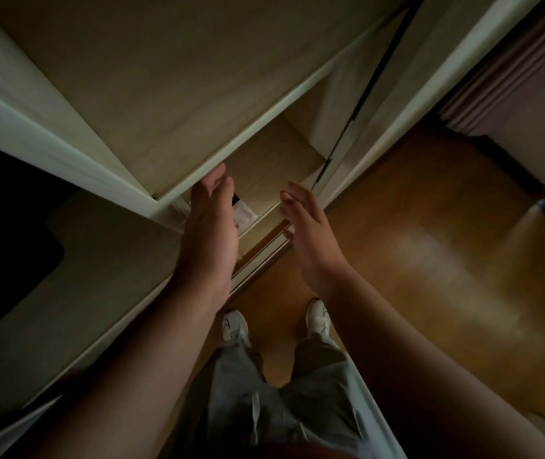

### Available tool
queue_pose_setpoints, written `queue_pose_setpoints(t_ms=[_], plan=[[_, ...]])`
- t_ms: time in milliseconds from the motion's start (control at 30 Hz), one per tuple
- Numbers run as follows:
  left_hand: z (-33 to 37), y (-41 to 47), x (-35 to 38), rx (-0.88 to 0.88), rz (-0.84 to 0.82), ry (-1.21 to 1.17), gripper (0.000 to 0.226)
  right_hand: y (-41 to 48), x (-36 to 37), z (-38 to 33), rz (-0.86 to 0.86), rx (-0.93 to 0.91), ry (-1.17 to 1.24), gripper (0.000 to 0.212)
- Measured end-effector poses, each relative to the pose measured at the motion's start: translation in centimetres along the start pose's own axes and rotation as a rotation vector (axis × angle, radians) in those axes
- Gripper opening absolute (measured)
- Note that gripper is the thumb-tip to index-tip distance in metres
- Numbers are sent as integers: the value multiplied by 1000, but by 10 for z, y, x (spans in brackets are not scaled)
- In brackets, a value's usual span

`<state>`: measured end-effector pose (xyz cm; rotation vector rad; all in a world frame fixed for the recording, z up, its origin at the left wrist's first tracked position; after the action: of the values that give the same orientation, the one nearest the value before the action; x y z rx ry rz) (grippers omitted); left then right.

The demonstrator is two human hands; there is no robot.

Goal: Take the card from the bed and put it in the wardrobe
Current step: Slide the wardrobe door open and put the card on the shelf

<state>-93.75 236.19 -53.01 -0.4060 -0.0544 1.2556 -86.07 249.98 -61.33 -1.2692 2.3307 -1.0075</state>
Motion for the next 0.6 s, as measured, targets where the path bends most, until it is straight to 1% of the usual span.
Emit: queue_pose_setpoints(t_ms=[100,200,300,433,600], plan=[[26,-18,6,21,-10,-21,43,-45,-22,-33,-11,-33,68,43],[59,-36,18,76,-33,-47,44,-90,-55,-75,35,-101,123,47],[97,-55,34,132,-62,-92,42,-133,-87,-115,56,-190,145,42],[157,-75,57,227,-83,-145,39,-180,-126,-162,127,-302,186,37],[232,-93,82,350,-102,-171,39,-227,-151,-215,126,-415,172,42]])
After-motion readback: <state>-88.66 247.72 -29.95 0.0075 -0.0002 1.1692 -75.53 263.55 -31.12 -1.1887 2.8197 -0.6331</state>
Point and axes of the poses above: each hand's wrist, its own y-axis towards the middle knuckle, its own x-axis out of the palm, z = x × y, the point moved 10 cm from there along y, towards the middle knuckle, and after that the axes turned 12 degrees about x, right-handed, at the moved point
